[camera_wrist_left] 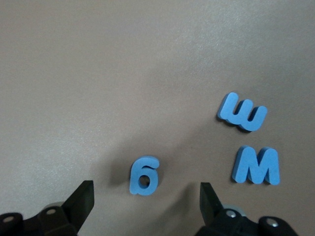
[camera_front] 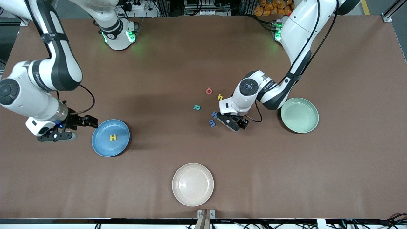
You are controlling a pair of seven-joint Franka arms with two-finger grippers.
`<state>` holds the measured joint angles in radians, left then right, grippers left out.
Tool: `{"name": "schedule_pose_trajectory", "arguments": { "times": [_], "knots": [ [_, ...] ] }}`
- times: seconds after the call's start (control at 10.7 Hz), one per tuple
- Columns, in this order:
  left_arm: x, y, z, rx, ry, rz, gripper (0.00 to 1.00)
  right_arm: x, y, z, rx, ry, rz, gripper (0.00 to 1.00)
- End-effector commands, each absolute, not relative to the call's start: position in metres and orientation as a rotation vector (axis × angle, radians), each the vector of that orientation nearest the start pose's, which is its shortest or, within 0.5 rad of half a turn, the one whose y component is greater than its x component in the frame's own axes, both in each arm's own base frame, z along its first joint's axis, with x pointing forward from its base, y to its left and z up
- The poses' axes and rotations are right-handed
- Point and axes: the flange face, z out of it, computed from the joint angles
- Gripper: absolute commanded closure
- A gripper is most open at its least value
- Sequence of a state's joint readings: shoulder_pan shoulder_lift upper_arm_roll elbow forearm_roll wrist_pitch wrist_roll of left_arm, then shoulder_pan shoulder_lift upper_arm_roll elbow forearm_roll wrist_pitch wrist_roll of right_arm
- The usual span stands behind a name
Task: Sort uppercase to blue plate, lowercase to green plate
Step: 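Grasp the blue 6 with the left gripper while the right gripper withdraws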
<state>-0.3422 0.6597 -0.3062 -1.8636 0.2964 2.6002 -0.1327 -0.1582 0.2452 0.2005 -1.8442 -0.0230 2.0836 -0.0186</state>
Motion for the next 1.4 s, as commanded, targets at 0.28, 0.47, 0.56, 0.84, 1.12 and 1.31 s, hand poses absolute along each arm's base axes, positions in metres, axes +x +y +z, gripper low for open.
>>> {"name": "schedule_pose_trajectory", "arguments": {
  "times": [0.28, 0.47, 0.56, 0.84, 1.12, 1.31],
  "knots": [
    [0.519, -0.389, 0.169, -2.974, 1.144, -0.156, 0.16, 0.604, 0.030, 0.453, -3.111, -0.128, 0.083, 0.00],
    [0.519, -0.387, 0.165, -2.948, 1.207, -0.145, 0.24, 0.600, 0.039, 0.462, -3.113, -0.155, 0.077, 0.00],
    [0.519, -0.385, 0.162, -2.945, 1.216, -0.138, 0.26, 0.600, 0.044, 0.466, -3.113, -0.167, 0.079, 0.00],
    [0.520, -0.384, 0.160, -2.930, 1.247, -0.136, 0.32, 0.601, 0.046, 0.472, -3.112, -0.171, 0.074, 0.00],
    [0.526, -0.384, 0.164, -2.904, 1.305, -0.157, 0.28, 0.604, 0.046, 0.481, -3.112, -0.171, 0.046, 0.00],
    [0.526, -0.386, 0.165, -2.901, 1.313, -0.161, 0.23, 0.604, 0.046, 0.483, -3.112, -0.171, 0.041, 0.00]
  ]
}}
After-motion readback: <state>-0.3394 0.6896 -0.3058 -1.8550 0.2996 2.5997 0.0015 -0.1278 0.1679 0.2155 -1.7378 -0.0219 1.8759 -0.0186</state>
